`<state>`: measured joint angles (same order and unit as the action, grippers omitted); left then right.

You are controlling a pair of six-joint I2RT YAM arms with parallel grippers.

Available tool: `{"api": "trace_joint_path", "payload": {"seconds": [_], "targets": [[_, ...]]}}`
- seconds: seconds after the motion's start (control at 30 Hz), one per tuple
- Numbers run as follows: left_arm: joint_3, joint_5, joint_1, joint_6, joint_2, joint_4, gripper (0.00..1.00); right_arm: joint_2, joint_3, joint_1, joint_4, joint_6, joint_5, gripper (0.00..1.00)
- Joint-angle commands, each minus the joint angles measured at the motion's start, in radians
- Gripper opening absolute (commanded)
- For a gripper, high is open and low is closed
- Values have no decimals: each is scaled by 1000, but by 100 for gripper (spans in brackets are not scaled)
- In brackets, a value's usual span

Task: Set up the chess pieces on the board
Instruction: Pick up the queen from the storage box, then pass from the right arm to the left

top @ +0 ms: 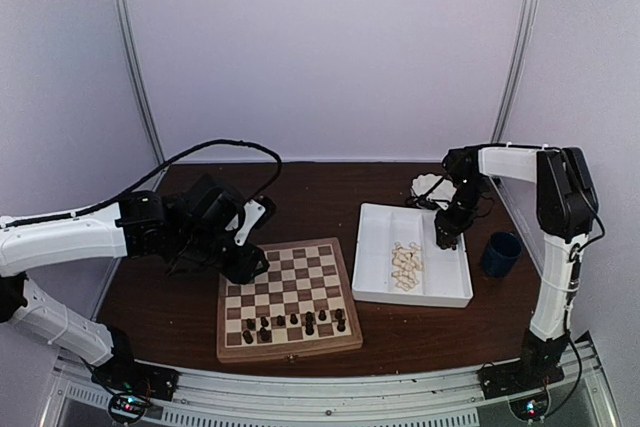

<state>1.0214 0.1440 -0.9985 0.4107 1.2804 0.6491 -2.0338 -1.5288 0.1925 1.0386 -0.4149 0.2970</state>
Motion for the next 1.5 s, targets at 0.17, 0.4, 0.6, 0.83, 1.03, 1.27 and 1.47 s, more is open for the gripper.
{"api": "trace_joint_path", "payload": {"seconds": [0.17, 0.4, 0.6, 0.83, 1.03, 1.27, 1.47], "targets": [[22, 20, 4, 9, 13, -47, 43, -60, -26, 21, 14, 44, -110, 37], [18, 18, 4, 16, 12, -50, 43, -71, -30, 21, 15, 50, -113, 27], [45, 4, 3, 5, 26, -69, 44, 55, 21, 21, 1, 25, -47, 21], [176, -158, 23, 6, 151, -116, 48, 295, 115, 21, 5, -77, 176, 20], [262, -431, 87, 153, 275, -343, 49, 414, 136, 105, 35, -161, 331, 21], [407, -706, 107, 313, 475, -488, 47, 500, 125, 280, -5, -200, 360, 22], [422, -824, 106, 380, 547, -595, 46, 437, 23, 363, 49, -201, 440, 22]]}}
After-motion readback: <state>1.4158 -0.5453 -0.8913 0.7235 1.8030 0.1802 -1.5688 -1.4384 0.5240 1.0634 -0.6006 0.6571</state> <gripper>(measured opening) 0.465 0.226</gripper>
